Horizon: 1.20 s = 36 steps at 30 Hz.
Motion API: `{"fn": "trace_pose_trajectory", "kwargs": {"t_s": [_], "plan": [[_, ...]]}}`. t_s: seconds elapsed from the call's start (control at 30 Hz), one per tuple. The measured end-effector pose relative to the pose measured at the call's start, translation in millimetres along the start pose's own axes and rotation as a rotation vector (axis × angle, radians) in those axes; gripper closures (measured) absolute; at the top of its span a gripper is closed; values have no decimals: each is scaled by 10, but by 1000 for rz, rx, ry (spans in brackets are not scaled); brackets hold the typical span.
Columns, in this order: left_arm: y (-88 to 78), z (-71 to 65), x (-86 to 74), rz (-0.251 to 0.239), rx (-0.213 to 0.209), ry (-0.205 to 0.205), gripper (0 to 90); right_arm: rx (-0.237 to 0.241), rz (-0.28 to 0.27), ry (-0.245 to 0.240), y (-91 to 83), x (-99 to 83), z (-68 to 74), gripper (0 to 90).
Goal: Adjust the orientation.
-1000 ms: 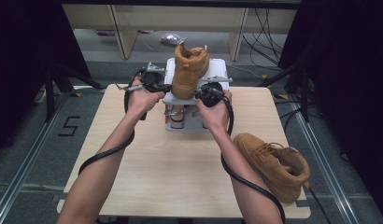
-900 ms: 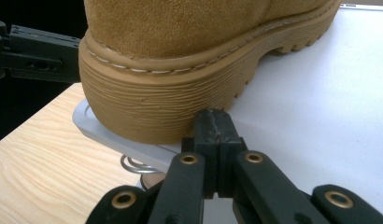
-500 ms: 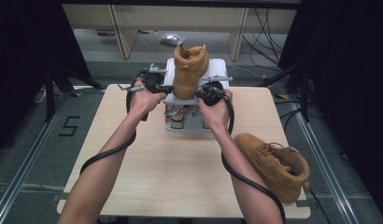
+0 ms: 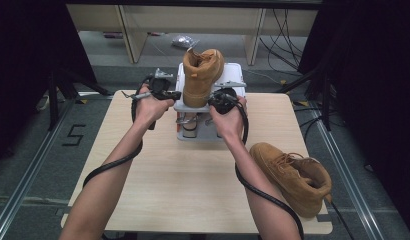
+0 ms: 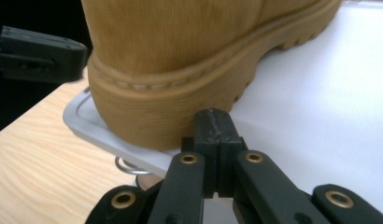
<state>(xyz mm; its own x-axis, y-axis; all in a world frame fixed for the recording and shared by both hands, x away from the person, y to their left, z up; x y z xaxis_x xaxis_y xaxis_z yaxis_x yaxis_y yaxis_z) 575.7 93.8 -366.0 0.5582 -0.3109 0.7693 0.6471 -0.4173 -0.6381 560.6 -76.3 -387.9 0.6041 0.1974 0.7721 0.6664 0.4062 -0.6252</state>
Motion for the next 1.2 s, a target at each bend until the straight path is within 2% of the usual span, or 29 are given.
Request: {"fn": "trace_pose_trajectory", "kwargs": {"t_s": [0.03,0.07,0.1,0.13,0.17,0.23,0.27,0.37,0.6,0.7,0.73,0.8,0.83,0.93,0.97,1.1,1.2], "plan": [[-6,25,27,-21,14,-6,900,-5,-2,13,-20,19,-5,900],[-6,25,27,-21,14,-6,899,-5,-2,13,-20,19,-5,900],[13,55,80,-60,39,-17,889,-18,-11,27,-27,65,-39,900],[24,75,87,-54,49,-1,875,-29,-14,30,-17,83,-65,900],[67,82,105,-61,51,-6,872,-32,-12,45,-5,91,-73,900],[99,97,108,-52,60,1,881,-43,-11,36,21,100,-103,900],[175,117,112,-35,63,13,886,-43,-4,58,63,103,-94,900],[269,91,109,-15,66,27,895,-59,-1,63,113,108,-101,900],[365,46,98,-12,61,16,899,-77,2,73,169,125,-116,900],[361,57,89,-3,49,27,900,-70,-5,66,180,125,-102,900],[366,54,90,-7,47,11,900,-71,-8,68,182,124,-97,900],[358,68,81,4,38,19,900,-71,-11,57,184,128,-97,900],[362,72,78,-1,27,4,900,-69,-12,59,184,130,-95,900],[359,68,71,-3,31,-6,900,-41,-15,78,178,127,-99,900],[354,47,81,-12,38,-29,900,-39,-22,74,186,125,-114,900],[335,21,84,-3,46,-36,900,-18,-26,84,184,119,-131,900],[312,9,66,3,33,-35,900,-10,-28,81,175,111,-140,900]]}}
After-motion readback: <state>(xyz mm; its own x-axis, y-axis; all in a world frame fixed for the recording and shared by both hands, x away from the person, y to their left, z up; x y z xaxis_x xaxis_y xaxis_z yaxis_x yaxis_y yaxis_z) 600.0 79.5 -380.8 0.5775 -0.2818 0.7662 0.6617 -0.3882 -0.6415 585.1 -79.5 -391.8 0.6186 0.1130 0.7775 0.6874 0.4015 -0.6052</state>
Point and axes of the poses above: each handheld gripper's, and its own axes: y roughly forward along the jaws, x roughly out of its top, z roughly to its left, the point moved 6 cm from there along y, roughly forward along the jaws, and after that the axes turned 8 degrees about z, right-handed, at the moved point
